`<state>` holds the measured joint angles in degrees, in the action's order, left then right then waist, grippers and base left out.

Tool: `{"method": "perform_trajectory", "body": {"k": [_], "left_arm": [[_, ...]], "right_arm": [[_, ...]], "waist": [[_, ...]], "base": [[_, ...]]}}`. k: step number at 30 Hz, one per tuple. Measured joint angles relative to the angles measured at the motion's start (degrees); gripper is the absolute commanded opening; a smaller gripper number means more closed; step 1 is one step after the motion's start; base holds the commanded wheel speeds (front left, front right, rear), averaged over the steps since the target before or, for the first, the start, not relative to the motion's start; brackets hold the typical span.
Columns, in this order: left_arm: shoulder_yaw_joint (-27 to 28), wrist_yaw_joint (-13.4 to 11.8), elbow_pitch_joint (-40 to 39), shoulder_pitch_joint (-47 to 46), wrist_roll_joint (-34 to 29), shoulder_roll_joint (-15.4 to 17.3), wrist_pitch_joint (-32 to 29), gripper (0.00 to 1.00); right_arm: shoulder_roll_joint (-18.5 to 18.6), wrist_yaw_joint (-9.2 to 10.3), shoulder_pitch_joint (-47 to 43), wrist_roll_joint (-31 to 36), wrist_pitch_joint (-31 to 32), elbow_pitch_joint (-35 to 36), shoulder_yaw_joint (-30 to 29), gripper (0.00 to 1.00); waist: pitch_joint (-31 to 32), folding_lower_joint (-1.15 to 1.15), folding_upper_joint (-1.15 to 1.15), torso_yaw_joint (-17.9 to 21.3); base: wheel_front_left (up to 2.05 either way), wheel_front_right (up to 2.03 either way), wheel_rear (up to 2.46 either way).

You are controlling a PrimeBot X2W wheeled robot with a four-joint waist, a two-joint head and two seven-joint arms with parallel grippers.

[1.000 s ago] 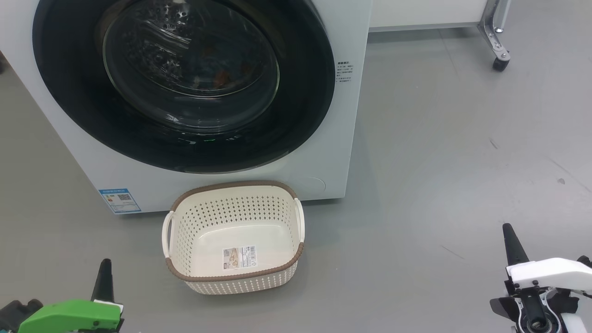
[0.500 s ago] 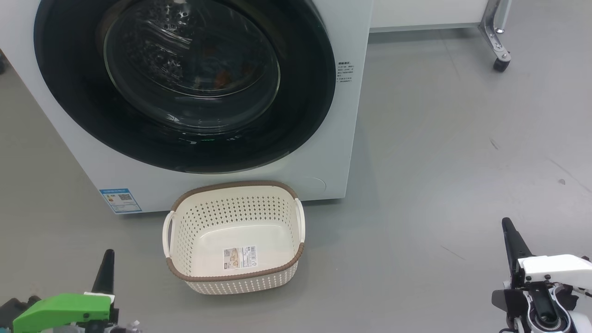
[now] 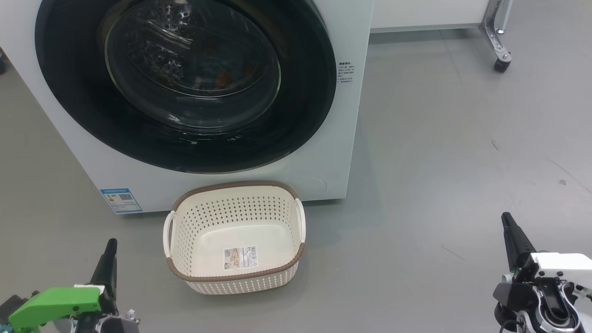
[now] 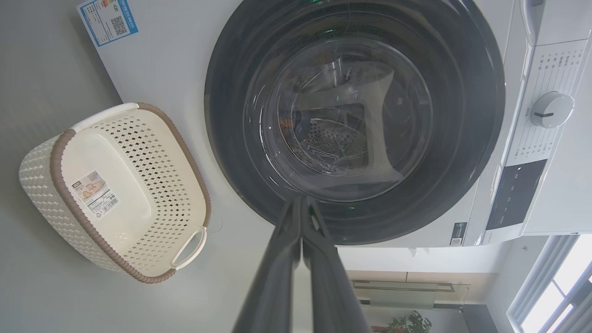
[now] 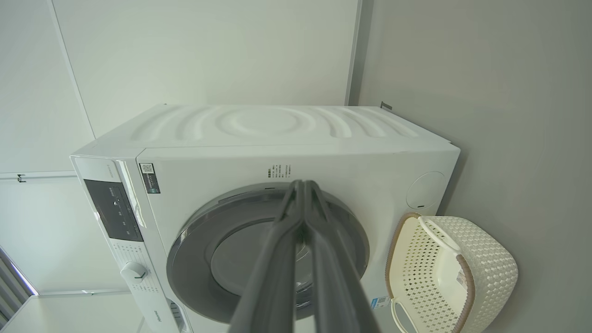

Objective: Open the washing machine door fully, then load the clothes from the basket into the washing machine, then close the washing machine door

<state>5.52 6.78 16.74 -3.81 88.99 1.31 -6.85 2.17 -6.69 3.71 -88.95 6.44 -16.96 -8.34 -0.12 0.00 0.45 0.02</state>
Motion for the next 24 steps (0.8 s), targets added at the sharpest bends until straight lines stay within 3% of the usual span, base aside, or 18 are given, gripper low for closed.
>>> {"method": "perform_trajectory", "body": {"k": [4,24], "left_arm": [[0.02,0.02,-0.03,-0.06,2.45,0.03,-0.16,0.0],[-0.04,0.08,-0.47,-0.06,2.47,0.05,-0.14,0.0]], "right_arm": [[0.0,-0.3,0.43,-2.32,0.52,0.04,-0.15,0.0],[0.0,-0.3,0.47,-2.36,0.51,0.45,-0.12,0.0]], "waist": [[0.01,0.0,0.0,-0.02],[0.0,0.0,0.0,-0.02]], "base": [[0.0,0.0,0.0],[0.0,0.0,0.0]]}}
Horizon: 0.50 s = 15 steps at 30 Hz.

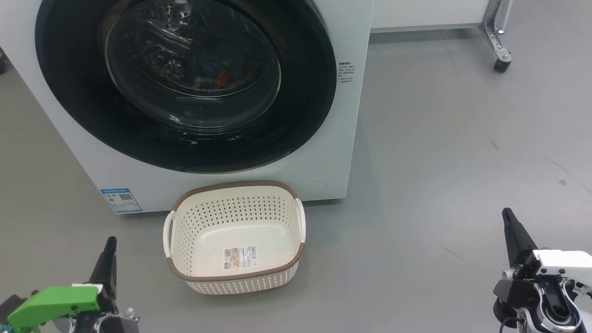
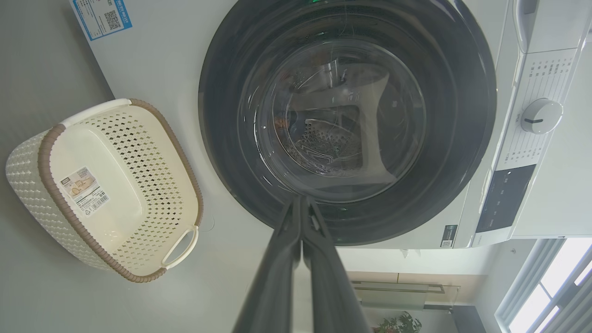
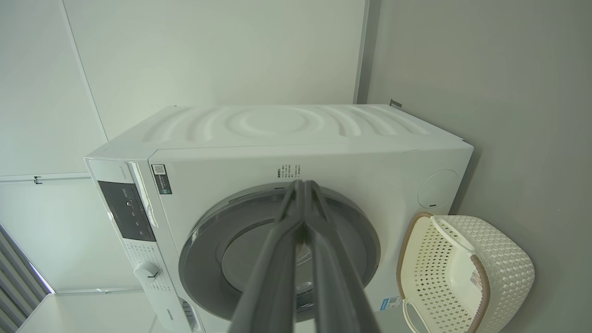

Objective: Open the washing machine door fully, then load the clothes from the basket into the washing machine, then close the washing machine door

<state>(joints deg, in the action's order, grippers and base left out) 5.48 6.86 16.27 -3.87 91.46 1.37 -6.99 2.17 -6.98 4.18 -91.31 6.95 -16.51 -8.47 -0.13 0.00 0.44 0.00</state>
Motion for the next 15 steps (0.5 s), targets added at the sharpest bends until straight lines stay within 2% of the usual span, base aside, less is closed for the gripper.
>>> {"method": "perform_trajectory", "body": {"k": [15], "left_arm": [[-0.08,0.0,-0.1,0.0,0.01,0.0,0.01,0.0]], "right_arm": [[0.0,0.0,0.0,-0.01,-0.05,0.1,0.08,0.0]], "waist": [[-0.01,0.0,0.0,0.0]], "base": [[0.0,0.0,0.0]]}}
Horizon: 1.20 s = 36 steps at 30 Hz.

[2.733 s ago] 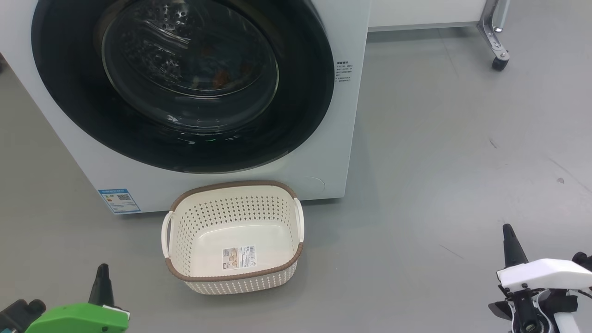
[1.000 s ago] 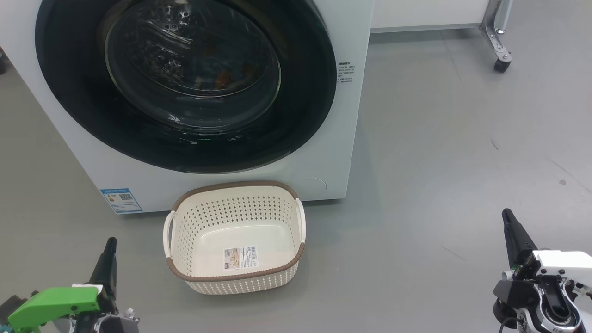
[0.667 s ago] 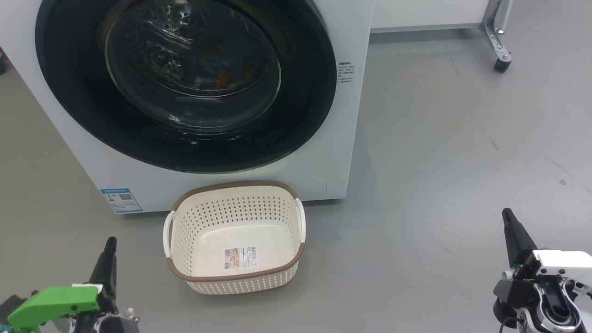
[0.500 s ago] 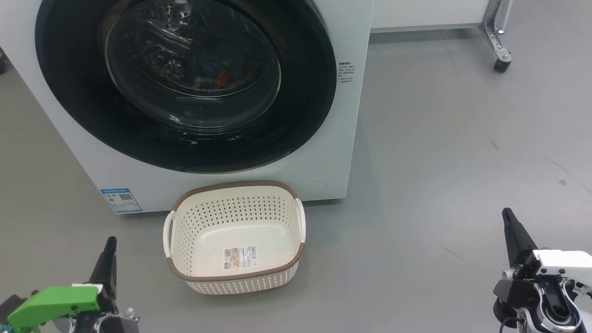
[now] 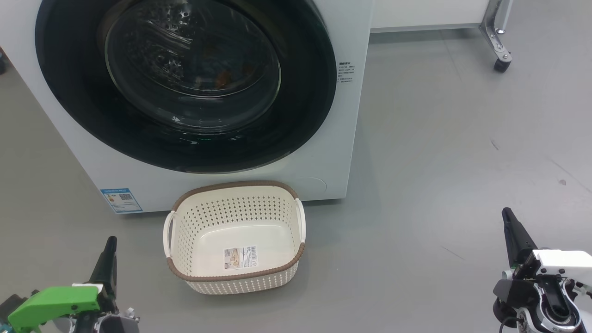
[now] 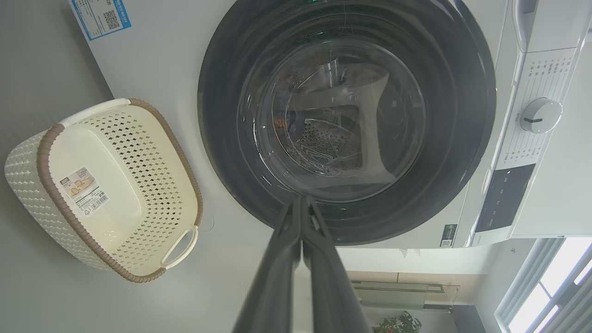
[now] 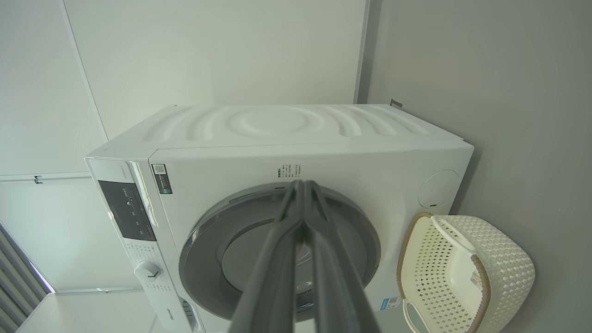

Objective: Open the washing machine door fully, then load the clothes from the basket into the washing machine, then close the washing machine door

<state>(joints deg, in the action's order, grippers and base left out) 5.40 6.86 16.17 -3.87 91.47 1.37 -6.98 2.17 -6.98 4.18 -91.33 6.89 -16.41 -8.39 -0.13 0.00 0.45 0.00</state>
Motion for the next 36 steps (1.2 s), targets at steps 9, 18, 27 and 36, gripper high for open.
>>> {"method": "perform_trajectory", "body": {"k": [9,18,27,36], "left_arm": [[-0.04,0.0,-0.05,0.0,0.0,0.0,0.05,0.0],[-0.11,0.0,-0.1,0.0,0.0,0.0,0.07,0.0],[-0.14,0.0,-0.15,0.0,0.01,0.0,0.07,0.0],[-0.18,0.0,-0.21,0.0,0.01,0.01,0.07,0.0]], "right_arm": [[0.0,0.0,-0.01,0.0,-0.01,0.04,0.05,0.0],[0.0,0.0,-0.01,-0.01,-0.01,0.13,0.11,0.0],[0.0,0.0,-0.01,-0.01,-0.01,0.22,0.12,0.0],[0.0,0.0,-0.01,-0.01,-0.02,0.24,0.15,0.0]], "waist": [[0.0,0.0,0.0,0.0],[0.0,0.0,0.0,0.0],[-0.01,0.0,0.0,0.0],[-0.01,0.0,0.0,0.0]], "base": [[0.0,0.0,0.0],[0.0,0.0,0.0],[0.0,0.0,0.0],[0.0,0.0,0.0]]}}
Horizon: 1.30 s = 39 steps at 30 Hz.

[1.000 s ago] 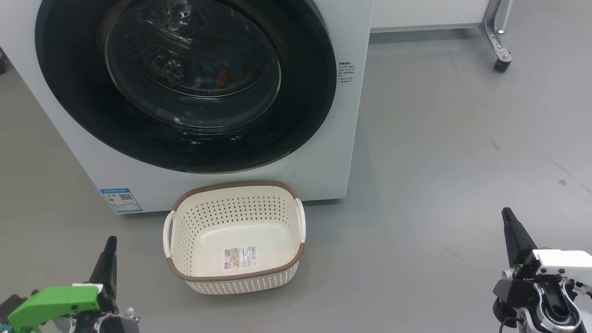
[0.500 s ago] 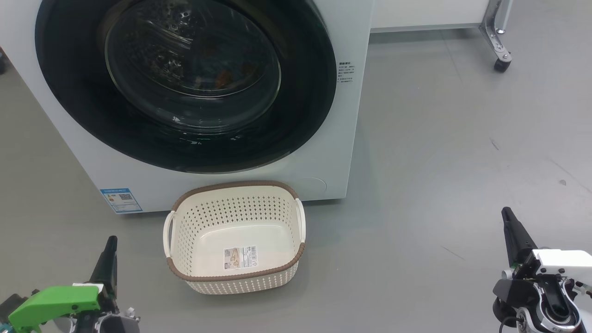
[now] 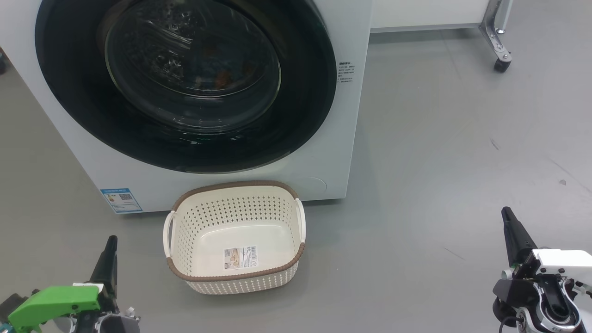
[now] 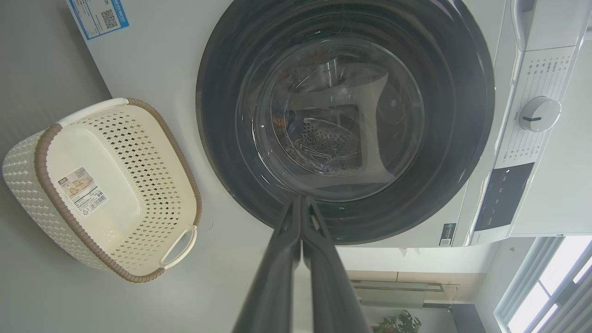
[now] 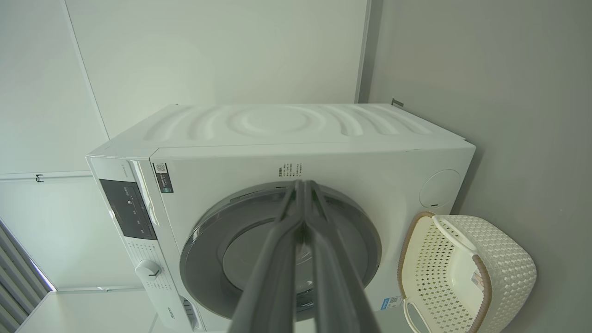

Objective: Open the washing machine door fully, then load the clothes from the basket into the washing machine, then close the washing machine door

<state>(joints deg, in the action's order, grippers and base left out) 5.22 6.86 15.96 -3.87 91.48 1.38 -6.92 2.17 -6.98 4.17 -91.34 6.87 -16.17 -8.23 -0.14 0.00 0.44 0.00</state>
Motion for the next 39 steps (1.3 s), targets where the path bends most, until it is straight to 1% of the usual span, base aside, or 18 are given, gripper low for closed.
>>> {"method": "perform_trajectory", "body": {"k": [39], "left_arm": [[-0.07,0.0,-0.05,0.0,0.26,0.0,0.01,0.0]], "right_arm": [[0.0,0.0,0.0,-0.36,-0.01,0.05,0.11,0.0]], "waist": [[0.0,0.0,0.0,0.0]], "base": [[0.0,0.0,0.0]]}}
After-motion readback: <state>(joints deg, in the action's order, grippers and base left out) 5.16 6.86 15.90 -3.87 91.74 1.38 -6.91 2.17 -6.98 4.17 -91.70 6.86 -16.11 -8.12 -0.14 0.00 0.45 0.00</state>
